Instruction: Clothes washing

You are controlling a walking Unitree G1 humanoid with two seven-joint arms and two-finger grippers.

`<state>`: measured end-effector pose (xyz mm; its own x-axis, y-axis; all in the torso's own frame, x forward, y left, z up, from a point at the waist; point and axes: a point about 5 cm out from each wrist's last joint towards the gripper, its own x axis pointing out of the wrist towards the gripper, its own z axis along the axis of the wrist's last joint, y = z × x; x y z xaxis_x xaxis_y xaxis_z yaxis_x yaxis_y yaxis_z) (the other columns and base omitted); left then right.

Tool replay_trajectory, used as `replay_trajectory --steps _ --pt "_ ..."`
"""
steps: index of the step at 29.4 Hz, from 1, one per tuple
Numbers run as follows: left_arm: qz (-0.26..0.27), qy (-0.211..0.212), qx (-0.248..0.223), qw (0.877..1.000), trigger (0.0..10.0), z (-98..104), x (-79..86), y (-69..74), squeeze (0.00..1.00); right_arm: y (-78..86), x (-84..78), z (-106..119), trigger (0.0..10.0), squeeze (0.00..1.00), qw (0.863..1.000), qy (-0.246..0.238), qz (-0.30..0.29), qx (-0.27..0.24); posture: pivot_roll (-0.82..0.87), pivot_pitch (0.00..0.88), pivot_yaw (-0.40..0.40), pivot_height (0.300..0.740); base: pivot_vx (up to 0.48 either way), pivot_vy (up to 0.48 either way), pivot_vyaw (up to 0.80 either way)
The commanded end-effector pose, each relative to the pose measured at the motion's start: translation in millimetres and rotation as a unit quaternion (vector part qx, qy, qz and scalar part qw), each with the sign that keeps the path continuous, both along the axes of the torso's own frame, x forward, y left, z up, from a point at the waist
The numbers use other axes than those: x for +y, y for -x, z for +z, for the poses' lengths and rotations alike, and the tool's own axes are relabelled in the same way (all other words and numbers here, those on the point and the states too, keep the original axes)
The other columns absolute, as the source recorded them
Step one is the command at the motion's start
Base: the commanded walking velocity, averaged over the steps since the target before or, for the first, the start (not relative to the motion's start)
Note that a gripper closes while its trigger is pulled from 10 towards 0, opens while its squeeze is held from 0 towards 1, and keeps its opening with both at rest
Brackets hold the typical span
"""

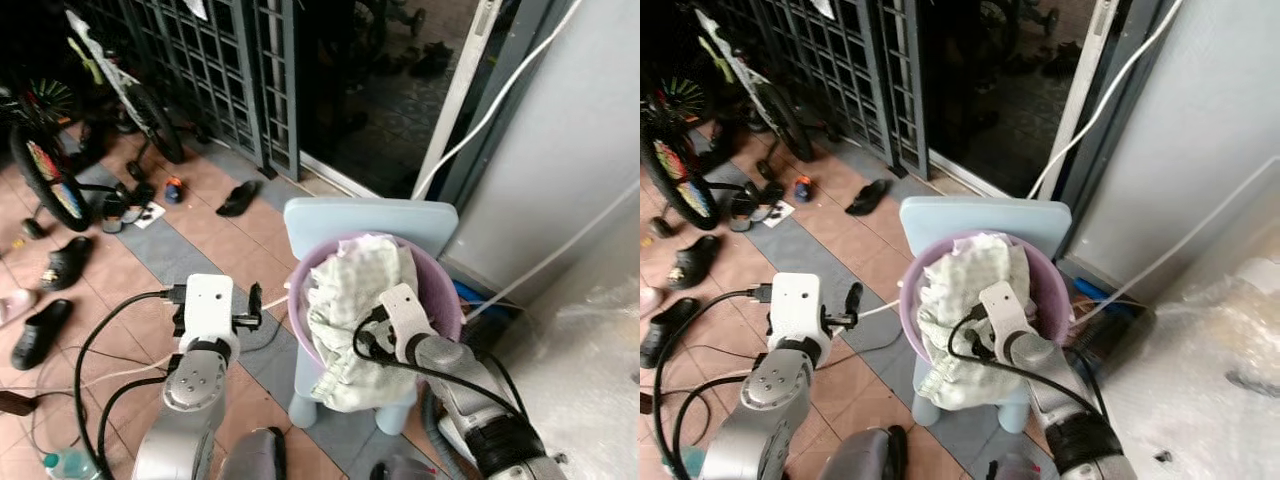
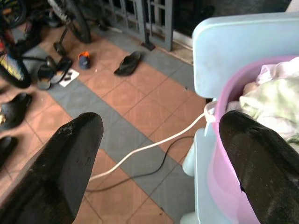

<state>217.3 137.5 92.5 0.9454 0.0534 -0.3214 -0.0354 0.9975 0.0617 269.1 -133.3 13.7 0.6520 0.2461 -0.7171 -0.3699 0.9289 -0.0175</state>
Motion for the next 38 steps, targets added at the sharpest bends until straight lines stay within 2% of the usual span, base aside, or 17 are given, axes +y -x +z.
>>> replay_trajectory --steps 1,3,9,14,18,19,28,30,35,38 --pt "0.005 0.001 0.001 1.0 10.0 3 1.1 2.4 0.0 -0.7 2.9 -1 0.0 0.0 1.0 -0.025 -0.005 0.012 0.09 0.177 -0.02 0.74 0.0 0.0 0.0" --pt "0.004 0.002 0.003 1.0 10.0 4 0.2 4.7 0.0 -5.8 9.2 4 0.0 0.0 0.999 -0.052 -0.004 0.001 0.08 0.184 -0.023 0.74 0.0 0.0 0.0" --pt "0.007 0.004 0.006 1.0 10.0 5 -1.2 5.1 0.0 -18.7 21.9 10 0.0 0.0 0.997 -0.073 -0.006 -0.015 0.09 0.19 -0.026 0.74 0.0 0.0 0.0" --pt "0.026 0.006 -0.001 1.0 10.0 9 4.0 3.1 0.0 -29.3 31.7 16 0.0 0.0 0.995 -0.099 -0.015 -0.019 0.09 0.194 -0.026 0.74 0.0 0.0 0.0" --pt "0.026 0.002 -0.001 1.0 10.0 9 5.7 0.9 0.0 -30.4 27.2 14 0.0 0.0 0.997 -0.067 -0.006 -0.023 0.09 0.194 -0.031 0.74 0.0 0.0 0.0" --pt "0.029 -0.001 -0.002 1.0 10.0 9 7.2 -1.0 0.0 -31.0 20.9 12 0.0 0.0 0.999 -0.035 -0.002 -0.026 0.09 0.196 -0.035 0.74 0.0 0.0 0.0" --pt "0.035 0.004 -0.018 0.999 10.0 12 4.6 -4.6 0.0 -34.6 14.1 16 0.0 0.0 0.998 -0.057 -0.016 -0.027 0.07 0.203 -0.053 0.74 0.0 0.0 0.0" --pt "0.043 0.015 -0.039 0.998 10.0 17 3.8 -7.2 0.0 -36.8 12.4 20 0.0 0.0 0.997 -0.066 -0.015 -0.031 0.05 0.197 -0.066 0.74 0.0 0.0 0.0" --pt "0.048 0.031 -0.057 0.997 10.0 17 3.4 -15.3 0.0 -38.6 17.2 25 0.0 0.0 0.996 -0.083 0.002 -0.038 0.04 0.168 -0.071 0.74 0.0 0.0 0.0" --pt "0.042 0.029 -0.067 0.996 10.0 17 3.0 -18.4 0.0 -41.6 22.4 32 0.0 0.0 0.992 -0.106 0.007 -0.065 0.04 0.136 -0.075 0.74 0.0 0.0 0.0"
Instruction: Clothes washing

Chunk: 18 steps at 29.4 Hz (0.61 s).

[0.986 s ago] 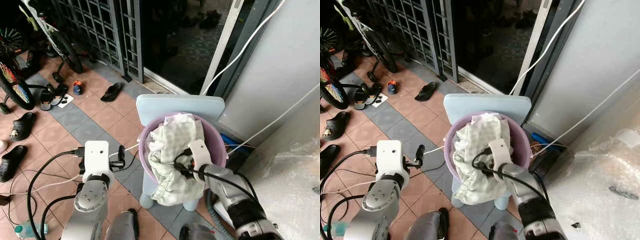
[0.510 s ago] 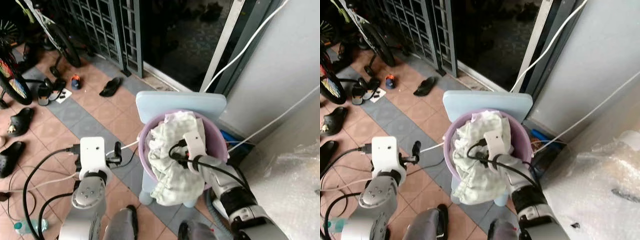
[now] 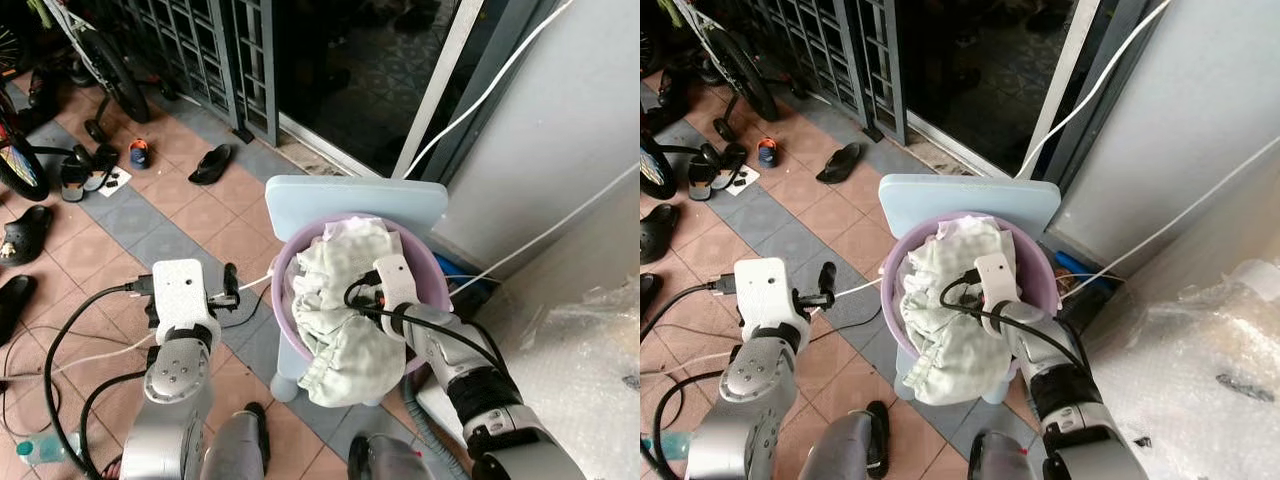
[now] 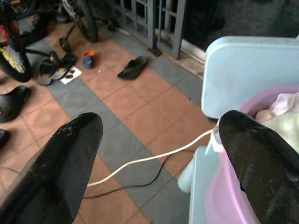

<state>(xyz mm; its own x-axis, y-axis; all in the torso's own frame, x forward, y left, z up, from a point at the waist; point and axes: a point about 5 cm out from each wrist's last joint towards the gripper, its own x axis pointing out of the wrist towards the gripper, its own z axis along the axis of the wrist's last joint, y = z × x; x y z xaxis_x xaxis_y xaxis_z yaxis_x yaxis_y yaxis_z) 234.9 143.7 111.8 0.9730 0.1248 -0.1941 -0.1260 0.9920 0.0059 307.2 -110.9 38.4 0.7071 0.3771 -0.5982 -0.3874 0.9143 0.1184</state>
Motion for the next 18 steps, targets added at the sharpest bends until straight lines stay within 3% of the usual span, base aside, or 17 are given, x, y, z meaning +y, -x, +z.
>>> replay_trajectory --steps 1,7,8,10,12,18 --pt "-0.002 0.007 0.001 1.0 10.0 -3 -3.2 -0.7 0.0 -3.5 0.0 7 0.0 0.0 1.0 -0.014 -0.002 -0.02 0.04 0.136 -0.075 0.74 0.0 0.0 0.0" --pt "0.001 0.01 0.014 1.0 10.0 -16 1.2 -10.2 0.0 -11.0 16.6 38 0.0 0.0 0.992 -0.066 0.009 -0.103 0.01 0.039 -0.039 0.74 0.0 0.0 0.0" --pt "-0.006 0.009 0.021 1.0 10.0 -22 2.0 -15.2 0.0 -13.7 20.4 52 0.0 0.0 0.987 -0.077 0.009 -0.14 -0.01 0.0 -0.002 0.74 0.0 0.0 0.0" --pt "-0.016 0.005 0.025 1.0 10.0 -25 1.4 -19.5 0.0 -15.1 21.6 64 0.0 0.0 0.982 -0.084 0.007 -0.167 -0.02 0.0 0.003 0.74 0.0 0.0 0.0" --pt "-0.043 -0.019 0.012 0.999 10.0 -27 -0.8 -31.8 0.0 -13.0 13.5 86 0.0 0.0 0.969 -0.098 -0.019 -0.226 -0.02 0.0 0.04 0.74 0.0 0.0 0.0" --pt "-0.048 -0.033 -0.005 0.998 10.0 -25 -1.1 -39.1 0.0 -0.7 -9.1 82 0.0 0.0 0.961 -0.103 -0.069 -0.245 -0.02 0.0 0.069 0.74 0.0 0.0 0.0"
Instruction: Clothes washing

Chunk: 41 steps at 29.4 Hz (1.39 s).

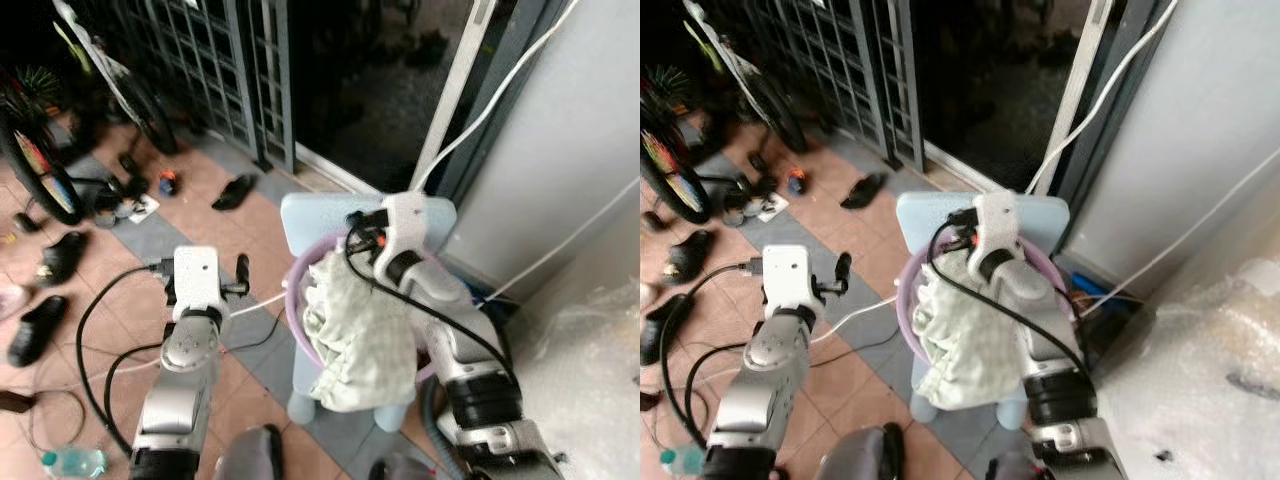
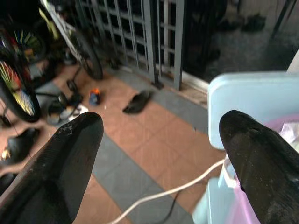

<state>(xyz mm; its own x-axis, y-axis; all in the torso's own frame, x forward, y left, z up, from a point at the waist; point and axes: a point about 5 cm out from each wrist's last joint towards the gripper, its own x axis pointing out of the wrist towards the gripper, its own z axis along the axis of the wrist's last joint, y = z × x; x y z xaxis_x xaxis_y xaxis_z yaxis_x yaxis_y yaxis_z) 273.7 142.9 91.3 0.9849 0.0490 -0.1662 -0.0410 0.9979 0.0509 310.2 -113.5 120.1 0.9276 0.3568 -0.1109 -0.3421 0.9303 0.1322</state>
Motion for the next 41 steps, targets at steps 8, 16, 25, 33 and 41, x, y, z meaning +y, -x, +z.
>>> replay_trajectory --steps 8,16,25,33,41 --pt "-0.009 -0.009 0.013 1.0 10.0 -10 0.4 2.5 0.0 47.3 -14.8 -71 10.0 1.0 0.969 0.165 0.11 0.148 0.0 0.0 0.078 0.74 0.0 0.0 0.0" --pt "-0.04 0.005 0.019 0.999 10.0 -11 -0.9 8.1 0.0 59.4 -9.6 -77 10.0 1.0 0.933 0.222 0.238 0.155 -0.01 0.0 0.088 0.74 0.0 0.0 0.0" --pt "-0.027 0.009 0.028 0.999 10.0 -10 -3.3 18.4 0.0 39.1 -23.8 -68 10.0 1.0 0.928 0.295 0.196 0.119 0.02 0.0 0.06 0.74 0.0 0.0 0.0" --pt "-0.027 0.009 0.03 0.999 10.0 -8 -2.5 22.8 0.0 32.5 -7.5 -60 10.0 1.0 0.93 0.293 0.203 0.089 0.02 0.0 0.049 0.74 0.0 0.0 0.0" --pt "-0.015 0.021 0.035 0.999 10.0 -2 -6.5 29.9 0.0 26.0 7.4 -78 10.0 1.0 0.908 0.339 0.219 0.112 0.05 0.029 0.011 0.74 0.0 0.0 0.0"
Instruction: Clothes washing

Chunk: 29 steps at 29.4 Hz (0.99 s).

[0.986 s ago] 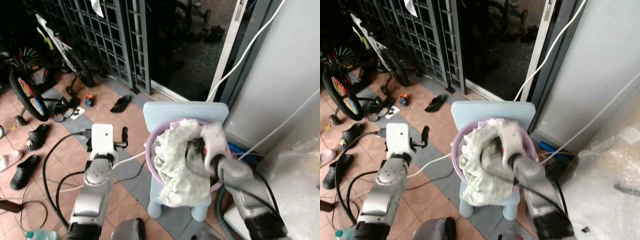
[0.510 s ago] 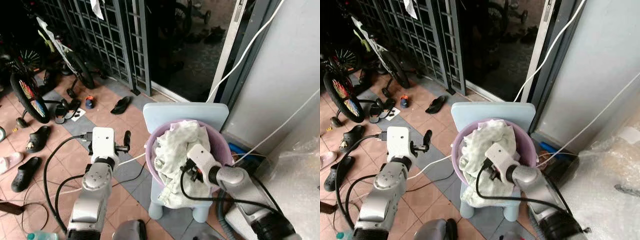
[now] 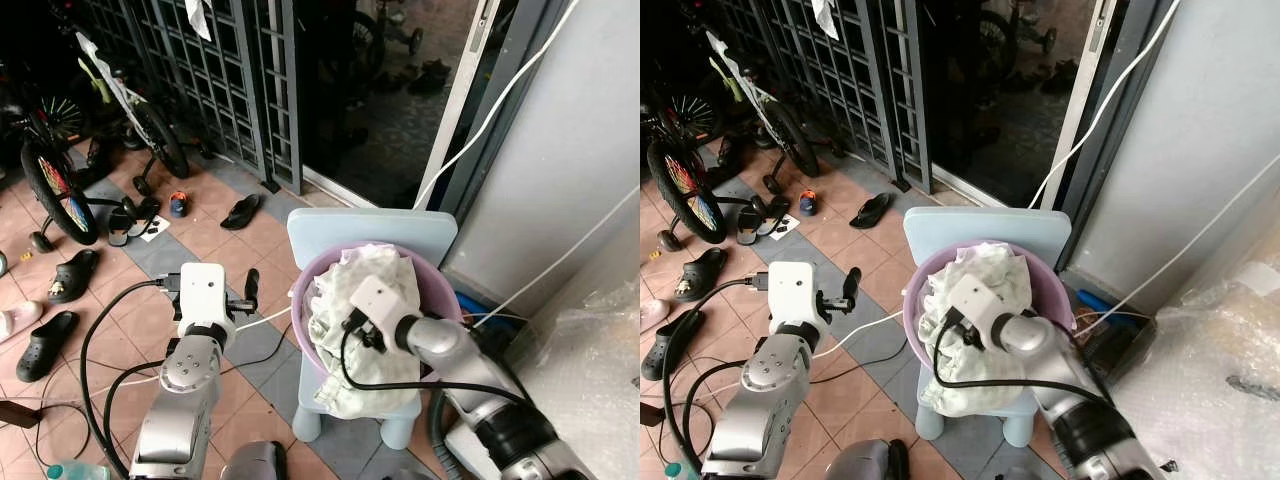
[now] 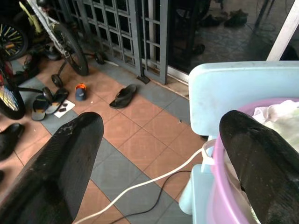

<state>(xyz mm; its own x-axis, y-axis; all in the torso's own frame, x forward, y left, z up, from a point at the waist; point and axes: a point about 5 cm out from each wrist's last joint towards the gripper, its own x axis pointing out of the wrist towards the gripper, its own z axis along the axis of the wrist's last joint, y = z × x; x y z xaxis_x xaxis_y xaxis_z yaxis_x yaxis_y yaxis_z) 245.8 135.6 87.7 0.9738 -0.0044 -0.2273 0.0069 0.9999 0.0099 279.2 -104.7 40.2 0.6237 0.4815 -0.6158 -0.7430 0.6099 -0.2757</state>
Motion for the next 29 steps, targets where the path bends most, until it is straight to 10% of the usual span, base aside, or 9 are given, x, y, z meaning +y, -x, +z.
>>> replay_trajectory --steps 1,14,15,17,19,20,21,29 --pt "0.008 0.0 0.004 1.0 10.0 2 0.9 2.0 0.0 -5.0 -1.4 2 10.0 1.0 1.0 0.012 -0.001 -0.012 0.05 0.029 0.011 0.74 0.0 0.0 0.0" --pt "0.056 0.044 0.026 0.997 10.0 20 -3.8 33.5 0.0 -16.6 -5.2 -22 10.0 1.0 0.997 0.079 -0.012 -0.007 0.12 0.176 -0.062 0.74 0.0 0.0 0.0" --pt "0.059 0.048 0.029 0.997 10.0 22 -4.5 35.7 0.0 -15.6 -5.3 -25 8.0 1.0 0.997 0.075 -0.016 0.002 0.12 0.184 -0.067 0.74 0.0 0.0 0.0" --pt "0.061 0.049 0.03 0.996 10.0 24 -5.0 38.2 0.0 -14.6 -4.1 -28 0.0 1.0 0.997 0.068 -0.017 0.01 0.13 0.201 -0.076 0.74 0.0 0.0 0.0" --pt "0.068 0.051 0.032 0.996 10.0 27 -4.2 41.4 0.0 -15.3 -1.7 -30 0.0 1.0 0.998 0.057 -0.021 0.013 0.13 0.212 -0.083 0.74 0.0 0.0 0.0" --pt "0.07 0.052 0.032 0.996 10.0 29 -4.2 42.7 0.0 -15.8 -0.9 -30 0.0 0.62 0.998 0.047 -0.026 0.014 0.13 0.223 -0.089 0.74 0.0 0.0 0.0" --pt "0.071 0.053 0.033 0.996 10.0 29 -4.1 44.2 0.0 -17.0 -0.3 -30 0.0 0.0 0.998 0.041 -0.033 0.016 0.13 0.226 -0.091 0.74 0.0 0.0 0.0" --pt "0.057 0.041 0.051 0.996 10.0 26 -4.3 55.9 0.0 -25.5 3.6 -28 0.0 0.0 0.997 0.011 -0.075 0.008 0.13 0.252 -0.095 0.74 0.0 0.0 0.0"
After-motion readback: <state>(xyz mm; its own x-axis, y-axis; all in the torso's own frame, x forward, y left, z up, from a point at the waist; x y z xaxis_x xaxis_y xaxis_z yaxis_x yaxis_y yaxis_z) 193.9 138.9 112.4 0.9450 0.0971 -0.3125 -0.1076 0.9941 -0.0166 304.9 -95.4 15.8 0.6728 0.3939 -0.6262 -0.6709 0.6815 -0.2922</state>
